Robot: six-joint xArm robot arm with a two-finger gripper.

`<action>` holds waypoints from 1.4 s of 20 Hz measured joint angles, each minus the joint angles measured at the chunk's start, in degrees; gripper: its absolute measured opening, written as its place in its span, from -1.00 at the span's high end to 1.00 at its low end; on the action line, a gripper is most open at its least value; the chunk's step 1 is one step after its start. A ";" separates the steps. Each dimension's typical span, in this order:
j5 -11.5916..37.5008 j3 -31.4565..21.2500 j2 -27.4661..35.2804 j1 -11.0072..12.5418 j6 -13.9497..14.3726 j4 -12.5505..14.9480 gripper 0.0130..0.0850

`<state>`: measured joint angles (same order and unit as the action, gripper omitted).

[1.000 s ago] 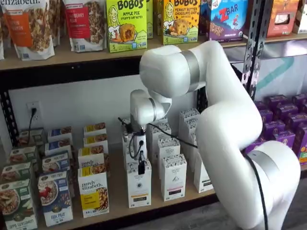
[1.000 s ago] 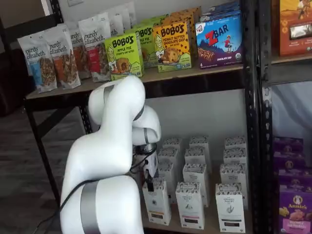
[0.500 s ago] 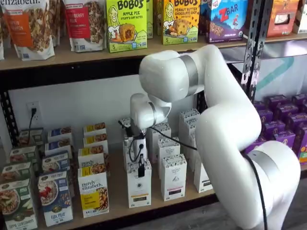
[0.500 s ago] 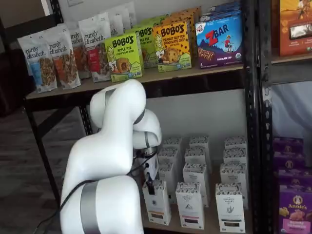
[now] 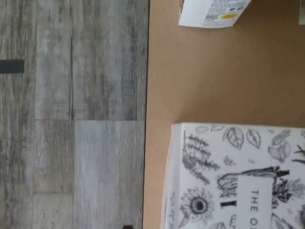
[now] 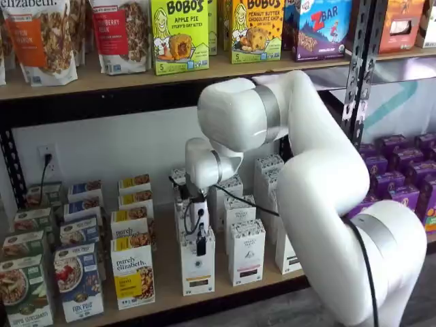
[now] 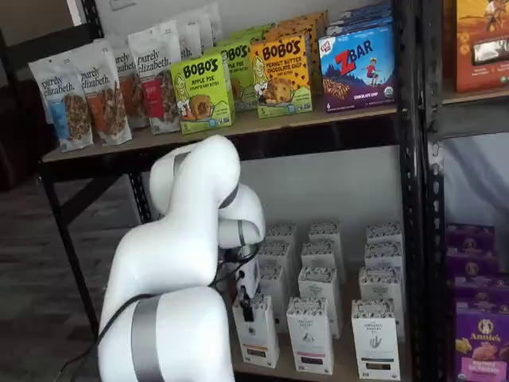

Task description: Pick up the white box with a yellow strip in the middle, on the bottom shelf, the fourth box from the left

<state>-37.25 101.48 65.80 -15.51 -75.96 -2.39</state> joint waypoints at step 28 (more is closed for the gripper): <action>2.04 0.61 1.83 0.00 0.93 1.20 -0.44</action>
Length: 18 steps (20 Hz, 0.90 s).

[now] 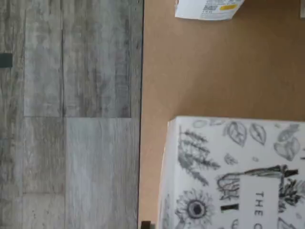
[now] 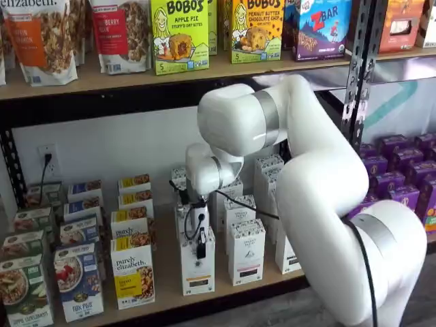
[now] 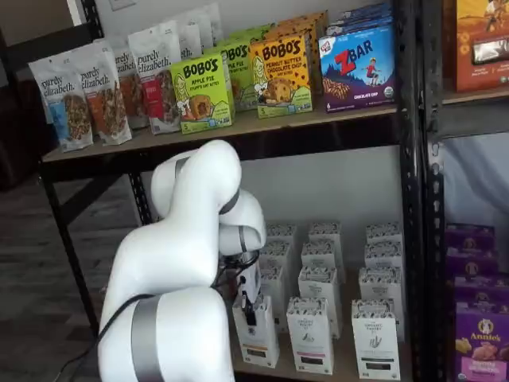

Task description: Pick up the white box with a yellow strip in the middle, on the bottom shelf, the fourth box from the left

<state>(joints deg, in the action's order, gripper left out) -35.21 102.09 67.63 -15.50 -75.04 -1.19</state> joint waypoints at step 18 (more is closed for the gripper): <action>-0.58 -0.35 -0.32 0.07 0.41 0.56 0.00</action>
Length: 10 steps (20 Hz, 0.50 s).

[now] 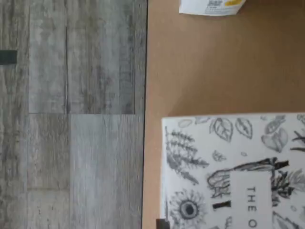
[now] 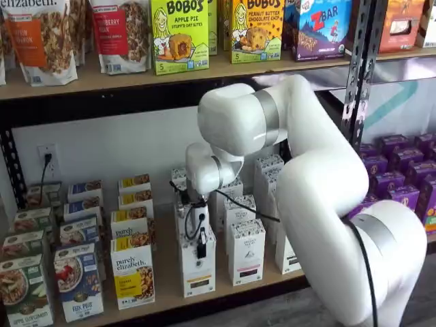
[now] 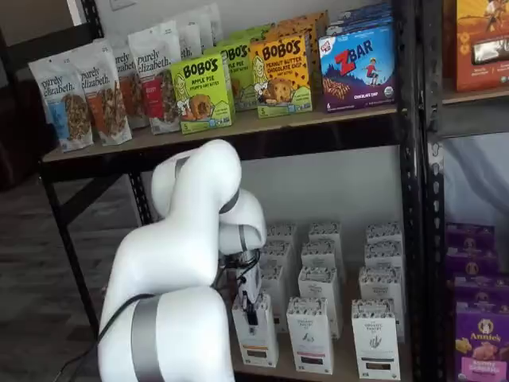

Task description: Pick up the white box with a yellow strip in the middle, on the bottom shelf, the fourth box from the left

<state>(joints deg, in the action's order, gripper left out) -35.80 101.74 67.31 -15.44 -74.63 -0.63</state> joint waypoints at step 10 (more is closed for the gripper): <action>2.32 -7.40 -4.34 -0.49 3.36 3.45 0.00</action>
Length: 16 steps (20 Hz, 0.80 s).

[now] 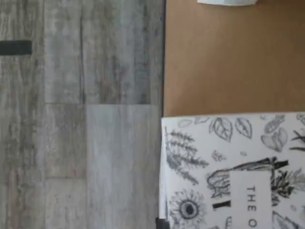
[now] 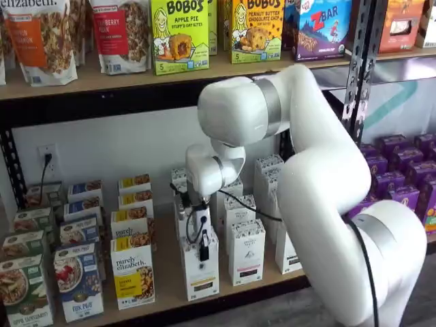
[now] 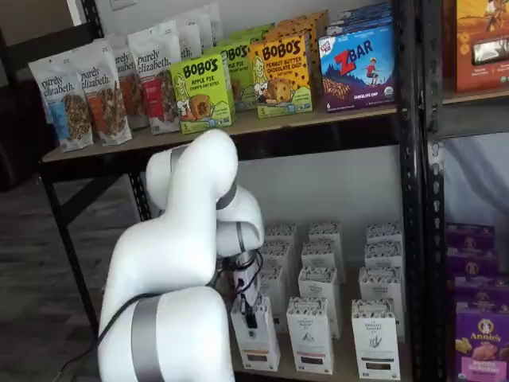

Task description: Pick up the white box with a yellow strip in the middle, on the bottom shelf, the fourth box from the left

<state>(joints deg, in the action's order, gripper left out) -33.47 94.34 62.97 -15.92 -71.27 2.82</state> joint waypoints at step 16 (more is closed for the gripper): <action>4.85 -21.06 -15.65 -1.41 5.57 4.59 0.00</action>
<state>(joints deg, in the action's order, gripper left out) -28.62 73.28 47.33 -17.33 -65.70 7.41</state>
